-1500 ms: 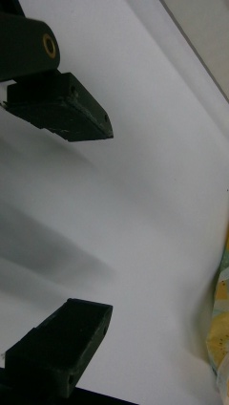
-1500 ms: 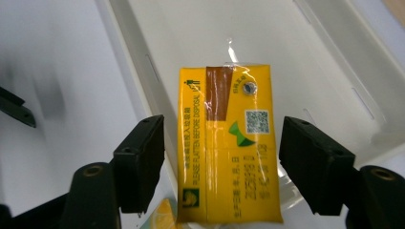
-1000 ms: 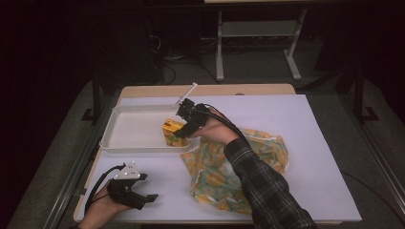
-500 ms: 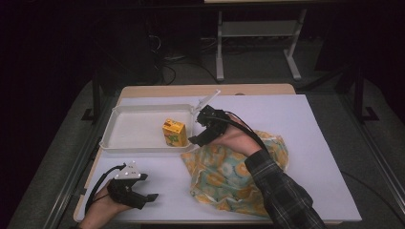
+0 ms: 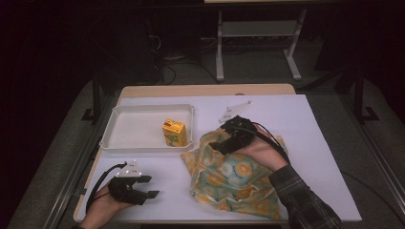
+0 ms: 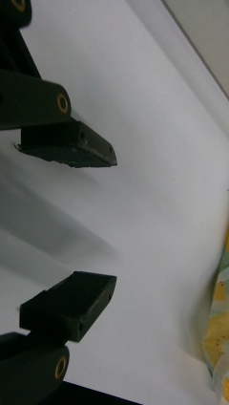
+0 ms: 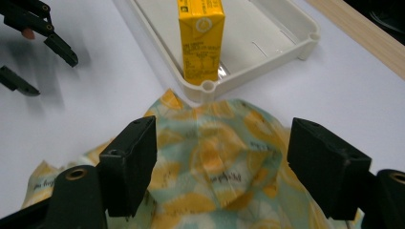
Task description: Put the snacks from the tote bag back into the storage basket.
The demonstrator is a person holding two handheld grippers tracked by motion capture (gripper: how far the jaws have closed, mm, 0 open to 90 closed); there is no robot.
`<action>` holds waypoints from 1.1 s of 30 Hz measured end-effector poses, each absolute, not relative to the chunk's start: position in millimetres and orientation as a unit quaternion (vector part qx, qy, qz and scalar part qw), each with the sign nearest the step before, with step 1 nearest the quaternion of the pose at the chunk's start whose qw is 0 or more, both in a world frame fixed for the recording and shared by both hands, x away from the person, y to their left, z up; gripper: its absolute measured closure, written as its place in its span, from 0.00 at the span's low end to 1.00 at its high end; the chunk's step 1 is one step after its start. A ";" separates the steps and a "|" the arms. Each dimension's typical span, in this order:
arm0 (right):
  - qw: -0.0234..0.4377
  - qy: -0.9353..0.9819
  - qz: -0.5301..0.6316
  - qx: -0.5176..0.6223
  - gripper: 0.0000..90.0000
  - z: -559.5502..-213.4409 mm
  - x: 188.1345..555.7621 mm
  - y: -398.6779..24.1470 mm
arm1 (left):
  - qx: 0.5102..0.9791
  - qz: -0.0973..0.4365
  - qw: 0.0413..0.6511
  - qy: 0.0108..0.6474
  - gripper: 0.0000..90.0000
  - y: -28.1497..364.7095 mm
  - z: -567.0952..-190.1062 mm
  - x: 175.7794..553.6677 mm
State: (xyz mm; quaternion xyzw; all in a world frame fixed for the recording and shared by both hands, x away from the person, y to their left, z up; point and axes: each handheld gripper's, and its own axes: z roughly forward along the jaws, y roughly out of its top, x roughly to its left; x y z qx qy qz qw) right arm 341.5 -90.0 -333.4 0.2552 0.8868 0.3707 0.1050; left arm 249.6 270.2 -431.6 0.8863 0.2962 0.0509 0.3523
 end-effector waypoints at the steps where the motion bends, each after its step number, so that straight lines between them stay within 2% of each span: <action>1: 0.105 0.885 0.371 0.259 0.28 -334.3 338.9 -94.7 | 0.888 0.053 0.351 0.293 0.44 270.1 -430.5 250.2; 6: 0.121 0.877 0.375 0.277 0.28 -340.6 327.0 -119.4 | 0.887 0.046 0.353 0.293 0.57 268.1 -426.2 252.1; 11: 0.119 0.867 0.386 0.291 0.27 -346.0 315.0 -145.0 | 0.891 0.042 0.347 0.289 0.73 264.9 -422.5 254.1; 21: 0.125 0.854 0.395 0.315 0.26 -356.7 291.2 -184.7 | 0.895 0.017 0.338 0.292 0.99 258.9 -417.4 259.1; 33: 0.137 0.833 0.399 0.358 0.25 -377.5 256.0 -229.1 | 0.888 0.035 0.348 0.298 1.00 255.4 -403.4 282.0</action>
